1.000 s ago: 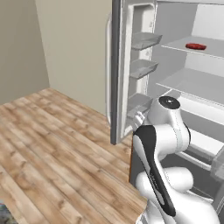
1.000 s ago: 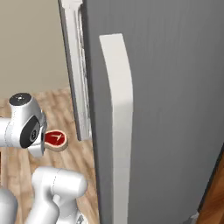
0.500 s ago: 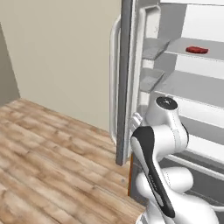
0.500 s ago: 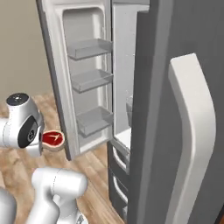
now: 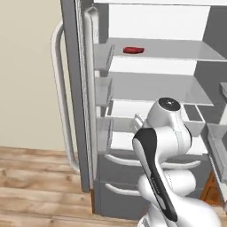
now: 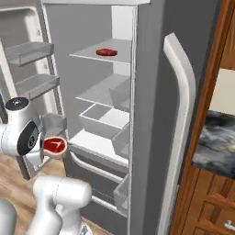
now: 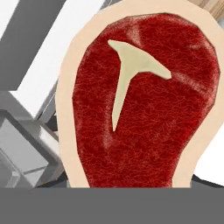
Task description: Place the steak on the counter behind the older steak on the same shelf of the fridge to maintain FIFO order. Close the fridge door when finished.
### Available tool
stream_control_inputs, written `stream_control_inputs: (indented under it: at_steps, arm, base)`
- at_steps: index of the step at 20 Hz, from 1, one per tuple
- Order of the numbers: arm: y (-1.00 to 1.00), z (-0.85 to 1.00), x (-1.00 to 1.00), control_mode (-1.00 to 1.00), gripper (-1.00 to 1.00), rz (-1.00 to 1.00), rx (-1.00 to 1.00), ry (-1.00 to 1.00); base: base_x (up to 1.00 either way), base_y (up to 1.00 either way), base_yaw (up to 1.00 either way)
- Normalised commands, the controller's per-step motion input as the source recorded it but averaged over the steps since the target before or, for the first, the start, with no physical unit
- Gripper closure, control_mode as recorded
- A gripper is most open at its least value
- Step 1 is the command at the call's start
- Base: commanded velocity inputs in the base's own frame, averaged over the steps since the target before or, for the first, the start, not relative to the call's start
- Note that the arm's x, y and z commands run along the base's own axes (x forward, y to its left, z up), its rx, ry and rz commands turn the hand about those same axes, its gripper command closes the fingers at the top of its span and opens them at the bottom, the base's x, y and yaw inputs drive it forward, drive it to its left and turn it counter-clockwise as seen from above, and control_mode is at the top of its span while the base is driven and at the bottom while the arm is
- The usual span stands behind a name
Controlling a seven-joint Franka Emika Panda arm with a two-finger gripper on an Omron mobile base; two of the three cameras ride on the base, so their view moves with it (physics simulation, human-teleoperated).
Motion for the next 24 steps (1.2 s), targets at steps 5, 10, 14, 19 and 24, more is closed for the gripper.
stream_control_inputs:
  at_steps: [5, 10, 14, 19, 24]
  arm:
    - [0.0, 0.0, 0.0, 1.0, 1.0, 0.0, 0.0, 0.0]
    - [0.0, 0.0, 0.0, 1.0, 1.0, 0.0, 0.0, 0.0]
    - [0.0, 0.0, 0.0, 1.0, 1.0, 0.0, 0.0, 0.0]
    - [0.0, 0.0, 0.0, 1.0, 1.0, 0.0, 0.0, 0.0]
    - [0.0, 0.09, 0.37, -1.0, 1.0, 0.0, 0.0, -0.03]
  base:
    - [0.75, 0.18, -0.54]
    - [0.75, 0.43, -0.37]
    - [0.79, 0.31, -0.25]
    - [0.5, 0.0, -0.13]
    - [0.34, 0.0, 0.0]
